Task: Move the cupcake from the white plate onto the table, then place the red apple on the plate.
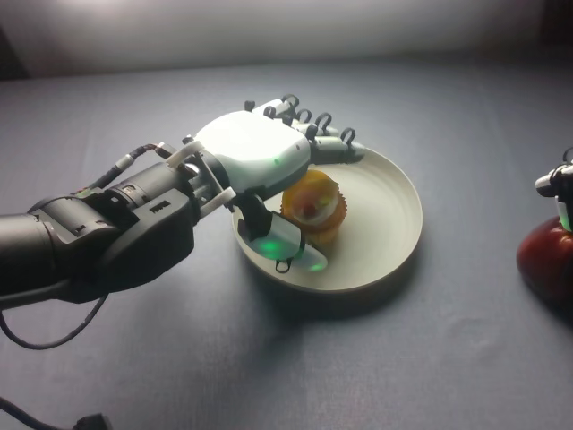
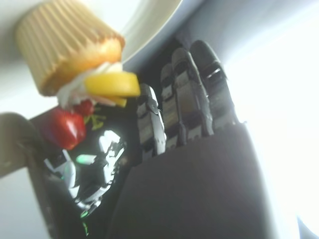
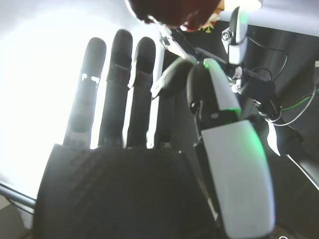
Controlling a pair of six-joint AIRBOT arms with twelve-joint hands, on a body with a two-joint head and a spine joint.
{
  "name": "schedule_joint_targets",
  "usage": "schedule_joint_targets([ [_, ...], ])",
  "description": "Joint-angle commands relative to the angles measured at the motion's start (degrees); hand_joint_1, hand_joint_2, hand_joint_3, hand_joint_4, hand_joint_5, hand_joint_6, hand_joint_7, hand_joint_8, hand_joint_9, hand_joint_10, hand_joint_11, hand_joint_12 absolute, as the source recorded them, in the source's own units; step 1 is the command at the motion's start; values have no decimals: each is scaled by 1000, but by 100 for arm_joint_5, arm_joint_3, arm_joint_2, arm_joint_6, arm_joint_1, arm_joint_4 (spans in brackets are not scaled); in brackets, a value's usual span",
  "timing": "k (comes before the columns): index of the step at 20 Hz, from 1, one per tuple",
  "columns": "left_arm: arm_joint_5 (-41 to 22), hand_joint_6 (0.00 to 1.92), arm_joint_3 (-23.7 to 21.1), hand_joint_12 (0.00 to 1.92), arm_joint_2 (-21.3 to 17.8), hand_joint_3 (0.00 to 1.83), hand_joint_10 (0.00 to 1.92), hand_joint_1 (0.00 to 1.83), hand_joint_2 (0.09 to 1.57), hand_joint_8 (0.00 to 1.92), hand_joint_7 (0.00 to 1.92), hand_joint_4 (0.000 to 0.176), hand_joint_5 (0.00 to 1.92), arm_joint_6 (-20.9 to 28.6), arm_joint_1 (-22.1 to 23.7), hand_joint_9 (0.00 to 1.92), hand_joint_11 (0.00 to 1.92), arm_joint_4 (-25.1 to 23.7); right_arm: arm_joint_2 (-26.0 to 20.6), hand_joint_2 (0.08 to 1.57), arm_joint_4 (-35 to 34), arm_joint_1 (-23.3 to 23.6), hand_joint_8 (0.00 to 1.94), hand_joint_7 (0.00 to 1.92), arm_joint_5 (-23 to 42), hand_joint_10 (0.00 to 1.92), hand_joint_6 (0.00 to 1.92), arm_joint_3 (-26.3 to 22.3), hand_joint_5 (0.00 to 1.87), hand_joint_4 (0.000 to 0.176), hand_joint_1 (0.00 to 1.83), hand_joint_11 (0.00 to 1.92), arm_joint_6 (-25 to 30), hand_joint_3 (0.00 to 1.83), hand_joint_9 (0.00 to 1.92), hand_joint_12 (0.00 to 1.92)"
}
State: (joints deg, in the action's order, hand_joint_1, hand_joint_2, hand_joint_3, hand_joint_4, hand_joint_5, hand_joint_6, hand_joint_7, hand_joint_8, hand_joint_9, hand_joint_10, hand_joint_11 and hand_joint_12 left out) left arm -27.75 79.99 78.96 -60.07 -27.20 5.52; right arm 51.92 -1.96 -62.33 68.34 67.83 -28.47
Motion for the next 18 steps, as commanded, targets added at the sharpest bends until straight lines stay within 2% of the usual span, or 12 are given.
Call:
schedule_joint_targets([
  [1,-566,4,15,889,12,2,2,830,834,3,325,130,374,-50,33,337,0,-47,-13,1298,-169,62,6,774,712,18,1485,33,645,59,901,304,18,0,734,970],
  [3,-539,3,19,896,10,3,7,842,856,5,378,116,405,-100,35,381,1,-48,-13,1296,-169,62,9,787,712,23,1476,35,651,36,918,329,19,0,751,988],
  [6,-542,3,30,958,18,0,13,877,872,5,591,85,524,-99,36,569,95,-47,-7,1296,-169,62,4,788,712,17,1479,38,649,52,908,342,19,0,757,947],
  [7,-543,5,31,974,29,1,24,916,887,10,694,68,607,-99,35,670,167,-47,-2,1300,-169,62,3,787,712,14,1486,40,644,37,914,347,19,1,756,947],
  [9,-540,10,43,1258,56,4,112,1036,977,53,987,3,836,-100,34,917,261,-47,1,1301,-170,62,0,775,712,9,1489,41,642,30,917,342,20,1,745,943],
  [10,-536,374,70,1374,82,5,273,1226,1061,894,1036,0,1061,-99,35,970,312,-46,4,1301,-170,62,2,780,712,12,1489,41,642,44,909,363,23,0,756,947],
  [12,-561,353,89,1563,100,0,1069,1275,1086,1177,1020,0,1165,-97,42,970,510,-31,10,1299,-170,61,1,783,711,11,1483,40,646,43,911,384,32,0,764,912],
  [13,-602,538,76,1622,94,0,1239,1212,1044,950,1076,0,1191,-95,68,981,584,-28,11,1298,-171,60,0,775,711,8,1483,40,646,45,911,378,49,0,759,911],
  [15,-716,377,39,1384,40,1,935,1287,1054,991,1119,0,1180,-95,121,1025,699,-28,13,1290,-178,58,0,770,711,5,1461,41,661,33,925,370,58,0,759,961],
  [16,-825,405,-5,1443,-24,1,887,1289,1054,961,1132,0,1167,-94,148,990,618,-19,15,1288,-178,58,5,787,711,11,1454,41,666,23,934,371,58,0,777,1004],
  [17,-1002,594,-100,1307,-147,3,1188,1357,1064,704,1164,0,1128,-93,179,907,408,0,15,1291,-179,58,3,790,711,8,1464,39,659,29,927,344,67,1,776,1060],
  [18,-1219,693,-234,1191,-310,0,1210,1370,1067,650,1161,0,1110,-93,203,902,411,0,15,1294,-181,58,1,786,711,3,1471,38,654,10,936,304,83,1,756,1057],
])
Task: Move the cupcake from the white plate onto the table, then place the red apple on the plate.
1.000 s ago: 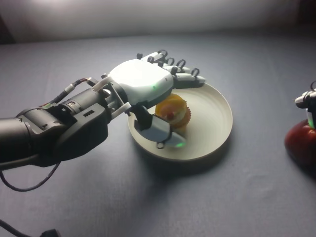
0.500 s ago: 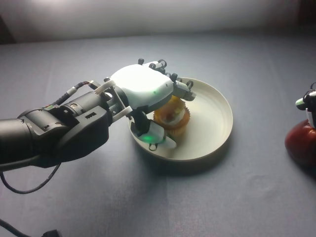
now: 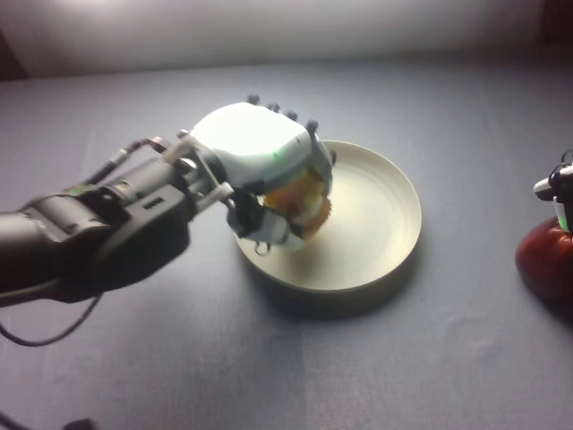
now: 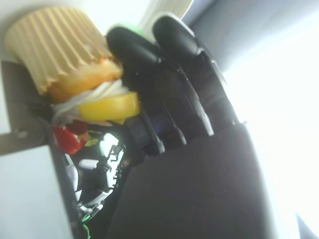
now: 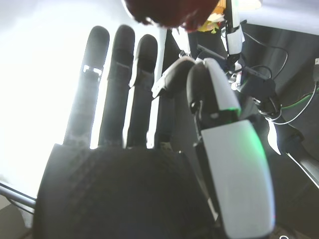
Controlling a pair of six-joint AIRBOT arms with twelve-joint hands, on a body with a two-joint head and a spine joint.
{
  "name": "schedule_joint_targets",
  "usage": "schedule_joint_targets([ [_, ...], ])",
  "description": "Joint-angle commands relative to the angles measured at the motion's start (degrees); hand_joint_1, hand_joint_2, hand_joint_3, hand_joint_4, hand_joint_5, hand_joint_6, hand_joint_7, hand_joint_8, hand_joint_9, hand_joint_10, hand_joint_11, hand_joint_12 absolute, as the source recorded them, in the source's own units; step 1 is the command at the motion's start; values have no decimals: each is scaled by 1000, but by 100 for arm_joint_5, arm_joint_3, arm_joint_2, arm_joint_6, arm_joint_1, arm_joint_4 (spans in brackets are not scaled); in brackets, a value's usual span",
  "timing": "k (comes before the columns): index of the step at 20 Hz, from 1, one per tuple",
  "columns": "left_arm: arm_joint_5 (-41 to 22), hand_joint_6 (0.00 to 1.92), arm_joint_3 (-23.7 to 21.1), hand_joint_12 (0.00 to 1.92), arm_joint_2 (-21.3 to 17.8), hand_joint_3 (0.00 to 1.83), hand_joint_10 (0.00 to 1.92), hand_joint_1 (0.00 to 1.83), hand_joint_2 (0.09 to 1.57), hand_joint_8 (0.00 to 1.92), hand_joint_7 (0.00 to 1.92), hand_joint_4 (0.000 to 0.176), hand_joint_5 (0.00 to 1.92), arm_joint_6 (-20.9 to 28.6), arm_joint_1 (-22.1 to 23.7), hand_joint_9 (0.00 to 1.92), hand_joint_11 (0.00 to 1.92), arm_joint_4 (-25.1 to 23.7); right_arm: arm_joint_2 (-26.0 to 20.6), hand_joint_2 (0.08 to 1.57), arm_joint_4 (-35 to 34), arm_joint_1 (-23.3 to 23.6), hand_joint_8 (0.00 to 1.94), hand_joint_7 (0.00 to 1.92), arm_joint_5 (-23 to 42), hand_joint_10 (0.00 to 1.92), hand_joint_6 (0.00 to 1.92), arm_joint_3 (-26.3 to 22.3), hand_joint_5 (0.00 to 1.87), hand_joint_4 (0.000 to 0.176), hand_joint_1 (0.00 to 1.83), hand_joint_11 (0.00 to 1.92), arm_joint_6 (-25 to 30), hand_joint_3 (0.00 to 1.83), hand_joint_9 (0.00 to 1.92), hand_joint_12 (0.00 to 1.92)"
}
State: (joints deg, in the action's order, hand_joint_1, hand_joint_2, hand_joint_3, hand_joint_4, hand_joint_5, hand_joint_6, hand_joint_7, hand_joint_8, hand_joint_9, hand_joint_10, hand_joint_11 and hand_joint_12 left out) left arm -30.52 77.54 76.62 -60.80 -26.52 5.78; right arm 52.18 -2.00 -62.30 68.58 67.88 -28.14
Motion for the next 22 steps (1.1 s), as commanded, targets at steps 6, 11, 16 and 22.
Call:
schedule_joint_targets([
  [6,-2049,594,-950,1276,-1436,0,449,1255,1054,873,1127,0,1132,-25,-255,1105,721,-51,-20,1298,-235,56,3,802,690,10,1474,-50,652,0,948,379,64,1,785,989],
  [11,-2020,656,-1451,1407,-2062,1,301,1248,1076,988,1065,0,1089,-404,-1150,995,343,318,-23,1321,-269,40,3,791,691,3,1528,-75,612,0,950,329,73,2,776,1021],
  [16,-1697,562,-1358,1327,-1870,0,451,1263,1065,998,1074,0,1133,-669,-1574,1007,412,912,-22,1312,-266,37,1,795,691,1,1512,-77,625,41,900,296,102,1,776,1066],
  [22,-1590,2,-1321,956,-1805,0,65,1012,936,8,794,6,792,-721,-1742,725,287,1118,-27,1309,-261,29,2,807,691,3,1504,-72,630,42,904,290,102,0,782,1089],
])
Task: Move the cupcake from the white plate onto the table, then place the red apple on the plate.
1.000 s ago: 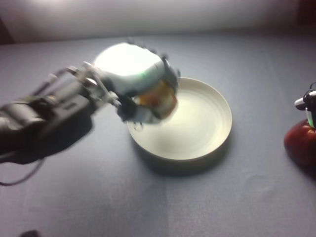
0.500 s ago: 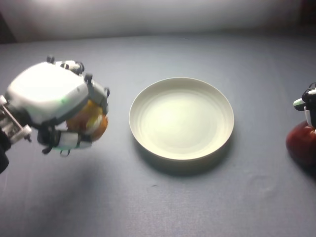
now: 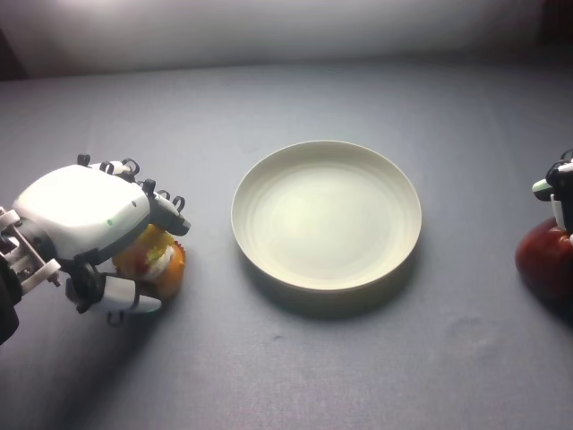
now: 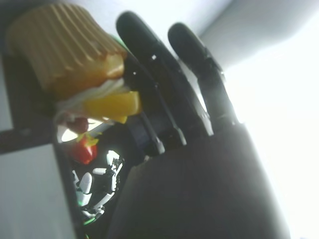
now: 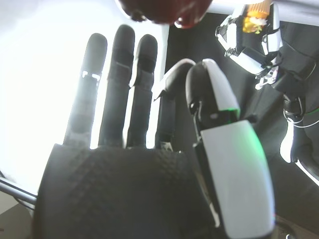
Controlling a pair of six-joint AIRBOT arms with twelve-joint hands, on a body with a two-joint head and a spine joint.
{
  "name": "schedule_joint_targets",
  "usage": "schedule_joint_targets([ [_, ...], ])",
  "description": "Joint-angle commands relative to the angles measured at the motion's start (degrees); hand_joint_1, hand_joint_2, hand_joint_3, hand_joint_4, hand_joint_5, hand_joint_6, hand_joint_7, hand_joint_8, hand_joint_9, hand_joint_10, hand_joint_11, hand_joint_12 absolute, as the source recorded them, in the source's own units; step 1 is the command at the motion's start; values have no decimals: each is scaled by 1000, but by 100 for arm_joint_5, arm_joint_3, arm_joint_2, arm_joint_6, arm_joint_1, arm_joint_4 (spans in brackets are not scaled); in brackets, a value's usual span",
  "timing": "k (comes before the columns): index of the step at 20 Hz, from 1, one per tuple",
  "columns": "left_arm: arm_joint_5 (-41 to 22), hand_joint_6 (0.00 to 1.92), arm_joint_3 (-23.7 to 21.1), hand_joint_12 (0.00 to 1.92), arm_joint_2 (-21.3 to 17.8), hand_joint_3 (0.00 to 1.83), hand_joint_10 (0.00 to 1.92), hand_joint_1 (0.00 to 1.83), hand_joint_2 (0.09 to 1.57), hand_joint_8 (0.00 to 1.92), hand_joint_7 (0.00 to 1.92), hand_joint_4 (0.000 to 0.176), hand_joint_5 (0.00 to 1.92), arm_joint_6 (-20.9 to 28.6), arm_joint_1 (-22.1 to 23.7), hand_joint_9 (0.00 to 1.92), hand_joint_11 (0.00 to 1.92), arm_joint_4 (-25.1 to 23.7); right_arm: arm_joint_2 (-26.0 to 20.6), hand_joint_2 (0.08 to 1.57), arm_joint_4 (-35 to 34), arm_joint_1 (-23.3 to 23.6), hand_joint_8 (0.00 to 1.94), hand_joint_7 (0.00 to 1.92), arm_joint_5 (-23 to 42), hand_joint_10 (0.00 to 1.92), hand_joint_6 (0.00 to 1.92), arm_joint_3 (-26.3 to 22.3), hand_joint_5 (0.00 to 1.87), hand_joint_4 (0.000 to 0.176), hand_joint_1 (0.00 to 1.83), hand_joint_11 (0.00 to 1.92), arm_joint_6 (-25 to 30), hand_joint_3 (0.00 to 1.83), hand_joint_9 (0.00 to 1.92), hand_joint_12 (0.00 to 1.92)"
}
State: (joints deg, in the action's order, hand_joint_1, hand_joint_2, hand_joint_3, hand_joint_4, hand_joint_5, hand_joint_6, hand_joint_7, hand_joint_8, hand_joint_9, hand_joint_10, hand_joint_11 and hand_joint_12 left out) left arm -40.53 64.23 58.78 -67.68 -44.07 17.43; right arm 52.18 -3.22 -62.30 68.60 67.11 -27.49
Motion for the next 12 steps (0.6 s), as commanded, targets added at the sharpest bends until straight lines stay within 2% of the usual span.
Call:
schedule_joint_targets([
  [1,-594,0,8,896,-23,0,19,996,922,1,745,12,756,-32,1,669,219,-31,-27,1307,-138,23,0,796,688,1,1500,4,633,50,901,302,37,0,778,1048],
  [2,-615,0,0,833,-27,0,4,984,912,0,721,7,732,-32,-14,649,214,-20,-27,1309,-138,19,0,794,688,0,1504,3,631,26,914,286,41,1,768,1039],
  [3,-642,0,-14,863,-36,0,0,937,902,0,677,3,686,-32,-27,623,203,-12,-27,1308,-138,15,0,794,688,2,1502,3,632,41,906,286,45,0,770,1048],
  [4,-691,0,-44,908,-60,0,0,842,899,0,546,54,538,-32,-43,493,65,-6,-39,1311,-137,15,0,758,689,0,1513,-1,624,63,889,151,46,1,695,1075],
  [5,-740,0,-71,908,-84,0,0,842,899,0,546,54,538,-32,-59,493,65,-4,-51,1311,-134,15,0,758,689,0,1513,-7,624,63,889,151,46,1,695,1075],
  [6,-787,0,-101,966,-114,0,0,822,894,0,518,60,502,-32,-75,469,29,-2,-60,1308,-127,15,0,744,689,0,1509,-12,626,86,878,108,46,0,658,1070],
  [7,-823,0,-133,930,-139,0,0,769,885,0,446,67,452,-32,-89,406,5,-2,-66,1271,-125,15,0,686,689,3,659,-14,529,9,829,33,46,0,565,1008],
  [8,-906,0,-184,876,-177,0,0,742,868,0,369,88,399,-32,-123,335,0,-2,-73,1249,-116,15,0,645,689,0,248,-14,569,0,822,6,46,0,519,915],
  [9,-978,0,-234,845,-210,0,0,756,853,0,348,82,391,-32,-151,314,0,-2,-80,1243,-109,15,0,602,689,0,83,-12,580,7,798,0,46,0,471,841],
  [10,-1098,0,-299,674,-253,0,0,764,822,0,258,106,332,-32,-183,224,0,-4,-92,1180,-96,15,0,417,687,0,4,-3,426,25,775,0,46,0,308,666],
  [11,-1179,0,-350,674,-288,0,0,764,822,0,258,106,332,-32,-200,224,0,-20,-96,1180,-75,15,0,417,683,0,4,11,426,25,775,0,46,0,308,666],
  [12,-1256,0,-406,630,-330,0,0,754,818,0,219,128,283,-32,-216,197,0,-51,-98,1140,-52,14,3,341,662,2,3,29,348,42,772,0,46,0,243,538],
])
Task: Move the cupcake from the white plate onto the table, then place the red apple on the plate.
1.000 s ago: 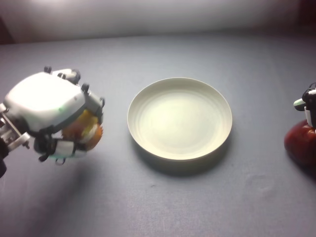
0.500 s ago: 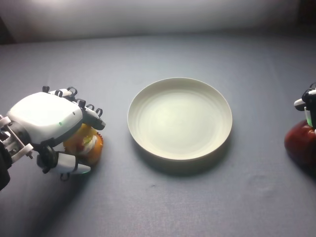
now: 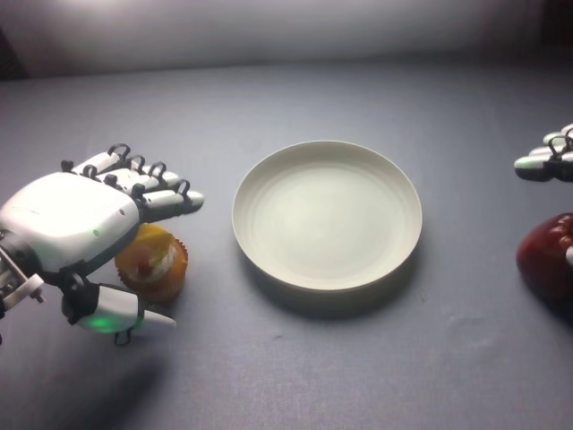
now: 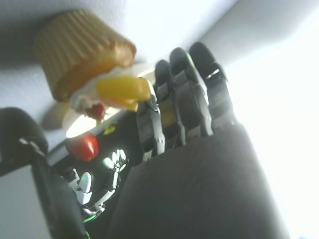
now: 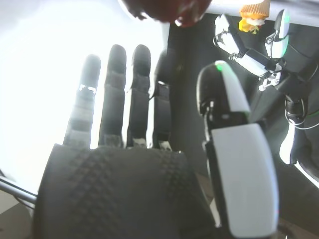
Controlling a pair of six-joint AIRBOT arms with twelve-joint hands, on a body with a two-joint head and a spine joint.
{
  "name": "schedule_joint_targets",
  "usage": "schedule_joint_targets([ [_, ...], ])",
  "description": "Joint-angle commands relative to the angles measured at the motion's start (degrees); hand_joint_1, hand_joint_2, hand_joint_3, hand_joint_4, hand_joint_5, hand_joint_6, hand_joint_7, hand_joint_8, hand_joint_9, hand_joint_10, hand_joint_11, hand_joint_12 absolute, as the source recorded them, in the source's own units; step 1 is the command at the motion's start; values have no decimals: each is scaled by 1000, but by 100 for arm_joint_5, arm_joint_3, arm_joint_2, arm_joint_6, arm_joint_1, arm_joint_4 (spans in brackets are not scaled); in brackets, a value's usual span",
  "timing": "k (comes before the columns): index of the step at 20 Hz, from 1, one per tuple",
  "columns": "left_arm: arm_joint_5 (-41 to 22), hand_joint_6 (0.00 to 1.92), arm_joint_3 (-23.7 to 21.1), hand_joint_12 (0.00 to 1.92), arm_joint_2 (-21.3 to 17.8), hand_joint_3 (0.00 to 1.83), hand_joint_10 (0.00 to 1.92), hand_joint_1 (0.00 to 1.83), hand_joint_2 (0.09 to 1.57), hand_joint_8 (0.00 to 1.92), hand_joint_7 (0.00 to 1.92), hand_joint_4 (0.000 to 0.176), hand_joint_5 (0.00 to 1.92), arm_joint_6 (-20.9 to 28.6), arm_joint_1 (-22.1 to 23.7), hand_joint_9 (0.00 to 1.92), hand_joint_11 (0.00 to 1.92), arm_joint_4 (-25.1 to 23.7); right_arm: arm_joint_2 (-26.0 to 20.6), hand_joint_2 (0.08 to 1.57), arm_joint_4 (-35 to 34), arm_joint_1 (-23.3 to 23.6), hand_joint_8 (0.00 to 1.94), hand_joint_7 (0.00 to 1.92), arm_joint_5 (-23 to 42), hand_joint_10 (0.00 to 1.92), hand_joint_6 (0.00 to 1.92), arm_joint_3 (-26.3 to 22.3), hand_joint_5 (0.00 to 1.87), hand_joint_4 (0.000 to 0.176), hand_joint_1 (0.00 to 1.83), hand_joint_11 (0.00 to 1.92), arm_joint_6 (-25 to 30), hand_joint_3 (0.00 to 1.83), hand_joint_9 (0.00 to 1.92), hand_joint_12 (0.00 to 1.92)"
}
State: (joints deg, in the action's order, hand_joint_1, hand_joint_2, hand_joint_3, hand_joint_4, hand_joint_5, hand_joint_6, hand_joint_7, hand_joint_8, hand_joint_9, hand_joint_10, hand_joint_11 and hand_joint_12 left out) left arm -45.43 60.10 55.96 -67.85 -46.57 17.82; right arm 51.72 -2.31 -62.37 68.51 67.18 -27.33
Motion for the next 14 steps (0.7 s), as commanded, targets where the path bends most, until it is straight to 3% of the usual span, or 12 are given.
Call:
schedule_joint_targets([
  [1,-839,3,-57,463,-89,0,3,706,806,3,142,166,207,-15,20,112,0,-143,-64,1080,-103,21,0,254,625,0,0,37,257,49,765,0,31,0,177,437],
  [2,-962,4,-161,324,-139,0,8,685,800,6,102,174,169,-14,-15,58,0,-222,-88,1033,-33,21,2,195,550,2,1,63,210,77,749,0,31,0,132,342],
  [4,-1199,0,-317,196,-227,0,0,675,776,0,35,176,105,-14,-90,1,0,-292,-112,951,70,23,0,152,380,0,0,114,150,97,704,0,31,0,96,262],
  [5,-1368,10,-409,38,-290,1,0,665,789,0,6,176,47,-14,-130,0,0,-323,-112,909,131,49,1,144,240,8,0,153,133,104,682,33,31,0,144,422],
  [7,-1623,0,-530,0,-374,0,0,603,787,0,0,176,0,-9,-192,0,1,-369,-114,846,251,91,7,182,-36,20,3,206,154,112,743,65,32,0,252,751],
  [8,-1760,0,-602,0,-430,0,0,603,787,0,0,176,0,3,-237,0,1,-392,-116,846,279,98,7,182,-142,20,3,235,154,112,743,65,32,0,252,751],
  [9,-1845,0,-651,0,-470,4,0,618,798,0,0,176,0,14,-274,0,0,-407,-118,855,298,103,1,218,-238,11,0,261,176,90,778,94,32,0,303,824],
  [10,-1920,2,-693,3,-503,4,0,651,801,0,0,176,5,24,-314,0,8,-416,-120,842,313,114,1,257,-353,12,0,290,195,100,809,195,32,0,379,857],
  [11,-1969,8,-709,14,-508,7,0,679,811,0,0,176,26,26,-345,0,31,-397,-116,831,313,115,2,370,-466,9,0,326,266,85,888,325,32,0,495,828],
  [13,-1932,12,-691,28,-477,9,0,659,818,0,0,176,40,26,-349,0,62,-339,-78,837,313,136,16,421,-511,12,9,361,293,82,925,316,32,2,517,815],
  [14,-1901,12,-671,33,-445,8,0,654,821,0,0,176,47,49,-368,0,72,-304,-34,834,330,178,6,462,-541,7,3,394,330,60,958,342,32,1,545,771],
])
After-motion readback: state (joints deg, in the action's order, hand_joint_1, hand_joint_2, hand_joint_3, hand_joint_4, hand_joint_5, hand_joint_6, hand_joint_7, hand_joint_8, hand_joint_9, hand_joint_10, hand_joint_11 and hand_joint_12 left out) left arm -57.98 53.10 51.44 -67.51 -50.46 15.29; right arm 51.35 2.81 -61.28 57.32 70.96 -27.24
